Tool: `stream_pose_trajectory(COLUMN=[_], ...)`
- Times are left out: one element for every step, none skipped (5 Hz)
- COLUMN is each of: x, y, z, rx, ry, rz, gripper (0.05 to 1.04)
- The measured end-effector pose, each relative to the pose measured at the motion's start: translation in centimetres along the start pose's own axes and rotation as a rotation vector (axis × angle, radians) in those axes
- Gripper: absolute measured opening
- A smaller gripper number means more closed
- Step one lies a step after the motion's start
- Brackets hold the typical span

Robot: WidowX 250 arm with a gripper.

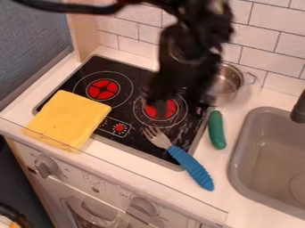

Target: Moved the yellow cloth to the upper right corner of the burner.

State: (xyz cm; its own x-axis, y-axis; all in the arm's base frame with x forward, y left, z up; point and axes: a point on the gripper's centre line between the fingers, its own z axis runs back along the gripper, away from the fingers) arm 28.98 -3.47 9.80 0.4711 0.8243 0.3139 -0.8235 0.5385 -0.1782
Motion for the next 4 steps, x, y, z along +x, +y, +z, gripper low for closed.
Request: stream_pose_trajectory(x=[2.3, 4.5, 5.8, 7.1], y=[1.3, 3.8, 6.8, 9.4], z=[-0.5, -1.6, -2.8, -4.2], rx=[0.023, 0.064, 0.099, 0.159], ry=[0.011, 0.034, 0.058, 0.060], rz=[0.031, 0.092, 0.169, 0.213], gripper=[1.001, 1.000, 1.001, 1.001])
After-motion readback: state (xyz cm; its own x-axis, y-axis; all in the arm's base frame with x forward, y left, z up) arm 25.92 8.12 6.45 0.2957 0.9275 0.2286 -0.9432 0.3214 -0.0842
